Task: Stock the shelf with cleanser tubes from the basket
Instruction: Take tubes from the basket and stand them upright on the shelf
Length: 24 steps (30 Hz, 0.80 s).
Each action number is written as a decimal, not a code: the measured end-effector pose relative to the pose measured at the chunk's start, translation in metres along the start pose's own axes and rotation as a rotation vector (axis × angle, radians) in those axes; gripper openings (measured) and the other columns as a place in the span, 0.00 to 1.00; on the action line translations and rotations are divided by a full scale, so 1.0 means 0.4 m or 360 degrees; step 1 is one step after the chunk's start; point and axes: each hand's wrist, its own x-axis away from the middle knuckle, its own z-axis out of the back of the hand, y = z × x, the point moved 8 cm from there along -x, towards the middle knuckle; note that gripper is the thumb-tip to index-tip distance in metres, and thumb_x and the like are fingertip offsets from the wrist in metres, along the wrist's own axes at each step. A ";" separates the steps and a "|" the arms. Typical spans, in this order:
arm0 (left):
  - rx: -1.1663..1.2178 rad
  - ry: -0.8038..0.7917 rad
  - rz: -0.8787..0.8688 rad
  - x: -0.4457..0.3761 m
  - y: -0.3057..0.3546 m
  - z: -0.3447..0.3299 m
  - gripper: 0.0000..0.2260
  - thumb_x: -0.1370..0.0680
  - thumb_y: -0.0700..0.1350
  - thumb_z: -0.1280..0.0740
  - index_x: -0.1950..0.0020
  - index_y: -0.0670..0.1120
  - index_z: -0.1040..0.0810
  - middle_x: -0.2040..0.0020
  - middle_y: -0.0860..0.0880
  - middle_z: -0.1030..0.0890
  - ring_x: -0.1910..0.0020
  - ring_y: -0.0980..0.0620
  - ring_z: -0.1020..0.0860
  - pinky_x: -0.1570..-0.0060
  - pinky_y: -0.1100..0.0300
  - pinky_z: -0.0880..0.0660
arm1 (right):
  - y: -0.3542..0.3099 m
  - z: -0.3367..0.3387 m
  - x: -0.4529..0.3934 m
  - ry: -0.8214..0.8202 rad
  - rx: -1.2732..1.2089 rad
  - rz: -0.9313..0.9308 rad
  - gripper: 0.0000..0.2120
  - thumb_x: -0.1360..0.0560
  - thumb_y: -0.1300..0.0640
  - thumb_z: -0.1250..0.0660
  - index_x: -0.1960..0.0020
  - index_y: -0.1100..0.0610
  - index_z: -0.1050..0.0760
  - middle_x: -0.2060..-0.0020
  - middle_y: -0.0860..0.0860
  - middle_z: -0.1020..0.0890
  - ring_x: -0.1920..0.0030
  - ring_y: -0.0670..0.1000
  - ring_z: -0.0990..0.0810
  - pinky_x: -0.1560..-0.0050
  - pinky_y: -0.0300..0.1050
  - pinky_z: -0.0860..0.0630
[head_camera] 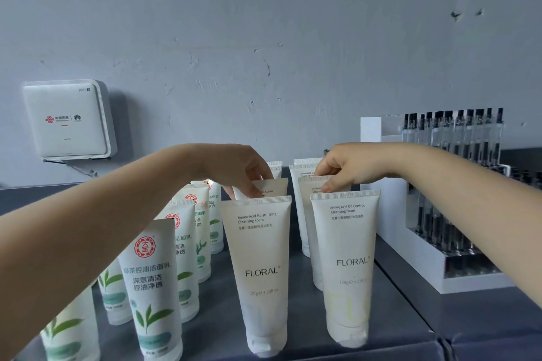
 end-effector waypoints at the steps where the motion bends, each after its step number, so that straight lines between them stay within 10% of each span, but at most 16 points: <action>1: -0.0004 0.0003 -0.0004 0.002 0.000 0.000 0.09 0.26 0.40 0.31 0.48 0.51 0.21 0.54 0.54 0.16 0.64 0.60 0.19 0.66 0.71 0.24 | -0.002 -0.001 0.002 -0.0001 -0.0006 -0.0002 0.11 0.25 0.58 0.34 0.64 0.46 0.23 0.71 0.37 0.19 0.68 0.38 0.23 0.60 0.32 0.29; 19: -0.0012 -0.0006 0.0008 0.007 0.003 0.002 0.07 0.26 0.43 0.30 0.49 0.52 0.20 0.53 0.53 0.16 0.67 0.63 0.19 0.66 0.71 0.25 | -0.006 0.005 0.005 0.0020 0.0006 -0.0038 0.09 0.25 0.57 0.33 0.62 0.46 0.21 0.66 0.41 0.18 0.63 0.41 0.22 0.52 0.40 0.28; 24: 0.0107 0.0400 -0.0086 0.000 0.029 0.104 0.04 0.25 0.44 0.32 0.53 0.51 0.19 0.58 0.54 0.17 0.62 0.59 0.19 0.58 0.62 0.22 | -0.004 0.093 -0.025 0.0416 -0.0199 0.0025 0.03 0.26 0.56 0.31 0.55 0.53 0.19 0.62 0.48 0.17 0.62 0.41 0.21 0.52 0.43 0.24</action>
